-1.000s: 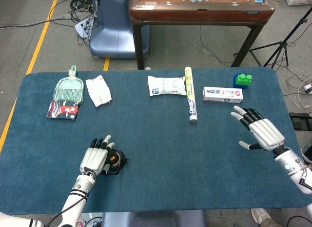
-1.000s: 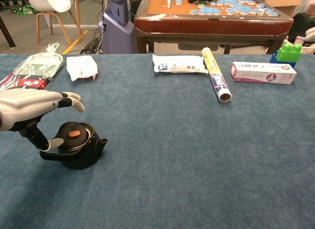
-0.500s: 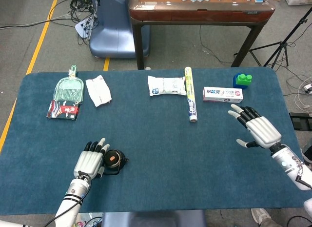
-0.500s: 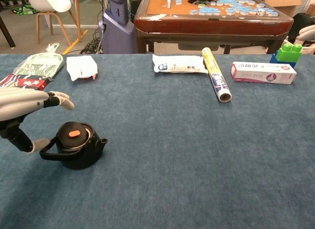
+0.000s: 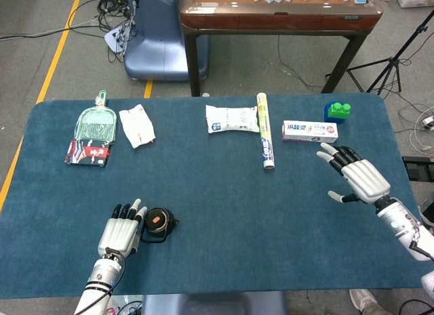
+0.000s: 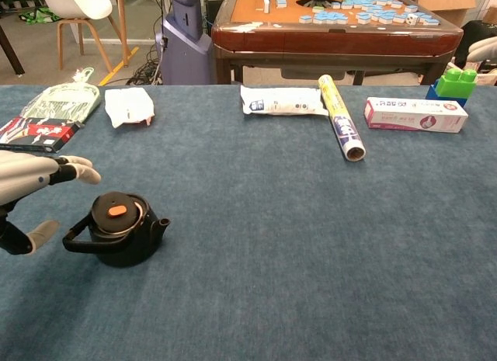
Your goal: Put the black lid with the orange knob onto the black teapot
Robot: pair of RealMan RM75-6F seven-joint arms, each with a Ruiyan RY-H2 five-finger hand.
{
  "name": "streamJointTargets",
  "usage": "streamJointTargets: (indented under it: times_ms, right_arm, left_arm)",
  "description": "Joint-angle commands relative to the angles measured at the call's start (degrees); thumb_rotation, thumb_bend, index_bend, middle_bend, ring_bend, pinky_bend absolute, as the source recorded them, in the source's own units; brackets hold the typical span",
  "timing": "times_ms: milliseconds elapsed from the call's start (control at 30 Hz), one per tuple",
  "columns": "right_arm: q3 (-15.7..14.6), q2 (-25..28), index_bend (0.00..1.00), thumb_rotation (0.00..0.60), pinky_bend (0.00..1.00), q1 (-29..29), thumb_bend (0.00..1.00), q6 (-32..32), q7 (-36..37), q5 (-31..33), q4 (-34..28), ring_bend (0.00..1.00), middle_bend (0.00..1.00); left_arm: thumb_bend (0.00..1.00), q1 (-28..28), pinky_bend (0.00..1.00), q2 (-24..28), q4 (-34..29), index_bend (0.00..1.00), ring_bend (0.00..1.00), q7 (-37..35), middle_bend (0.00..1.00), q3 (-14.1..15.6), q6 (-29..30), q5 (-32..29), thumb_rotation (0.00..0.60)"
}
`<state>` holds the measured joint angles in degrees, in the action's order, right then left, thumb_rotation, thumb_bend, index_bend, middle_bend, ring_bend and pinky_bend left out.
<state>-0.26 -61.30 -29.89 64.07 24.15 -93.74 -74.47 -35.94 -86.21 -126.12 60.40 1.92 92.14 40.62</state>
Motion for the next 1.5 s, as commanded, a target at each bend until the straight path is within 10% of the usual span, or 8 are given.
streamJointTargets:
  times_ms: [33,1500]
  right_arm:
    - [-0.1,-0.3,0.01,0.600,0.00,0.0,0.25,0.2,0.6,-0.2,0.5,0.00,0.00]
    - [-2.7,-2.8,0.01,0.600,0.00,1.7,0.25,4.9,8.1,-2.9,8.2,0.00,0.00]
  left_arm:
    - [0.53,0.5,0.00,-1.3,0.1,0.12,0.00,1.4,0.00,0.4,1.2,0.0,0.600]
    - [0.53,2.4,0.00,-10.0,2.8,0.14,0.00,10.5,0.00,-2.1,6.9,-0.6,0.600]
